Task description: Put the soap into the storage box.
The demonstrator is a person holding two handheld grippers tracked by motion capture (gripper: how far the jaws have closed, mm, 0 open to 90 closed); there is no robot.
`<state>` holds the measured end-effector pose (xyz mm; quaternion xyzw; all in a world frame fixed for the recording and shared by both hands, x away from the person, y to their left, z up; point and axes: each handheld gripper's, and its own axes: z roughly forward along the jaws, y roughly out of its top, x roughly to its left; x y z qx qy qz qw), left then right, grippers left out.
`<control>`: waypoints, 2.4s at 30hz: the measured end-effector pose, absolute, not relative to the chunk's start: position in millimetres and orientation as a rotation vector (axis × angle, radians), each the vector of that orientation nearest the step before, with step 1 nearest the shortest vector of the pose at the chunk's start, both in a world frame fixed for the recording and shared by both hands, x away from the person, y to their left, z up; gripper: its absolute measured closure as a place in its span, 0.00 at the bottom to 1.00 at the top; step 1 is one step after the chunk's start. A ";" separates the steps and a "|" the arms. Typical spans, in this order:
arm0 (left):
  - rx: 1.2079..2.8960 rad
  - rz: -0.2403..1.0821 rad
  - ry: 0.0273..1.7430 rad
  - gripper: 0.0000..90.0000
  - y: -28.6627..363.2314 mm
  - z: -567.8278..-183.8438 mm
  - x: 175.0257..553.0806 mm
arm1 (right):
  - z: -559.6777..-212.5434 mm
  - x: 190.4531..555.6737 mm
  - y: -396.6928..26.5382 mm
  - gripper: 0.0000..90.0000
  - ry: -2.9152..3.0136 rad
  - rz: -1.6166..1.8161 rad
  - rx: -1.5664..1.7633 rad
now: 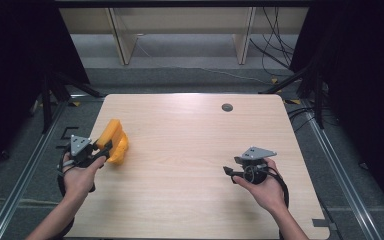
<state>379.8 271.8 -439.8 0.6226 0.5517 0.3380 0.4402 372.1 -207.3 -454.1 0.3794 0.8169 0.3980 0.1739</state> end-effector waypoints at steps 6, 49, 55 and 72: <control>1.540 0.848 1.399 0.67 272.4 -444.2 384.0 | -454.0 372.0 -207.0 0.49 2.320 1.124 1.074; 1.469 0.890 1.523 0.67 260.7 -465.2 398.6 | -455.4 371.5 -203.9 0.48 2.348 1.121 1.057; 1.474 0.895 1.525 0.67 259.4 -467.7 399.8 | -455.2 372.2 -204.7 0.48 2.351 1.118 1.038; 1.484 0.889 1.527 0.67 259.2 -475.5 401.9 | -455.2 371.6 -204.1 0.48 2.360 1.115 1.051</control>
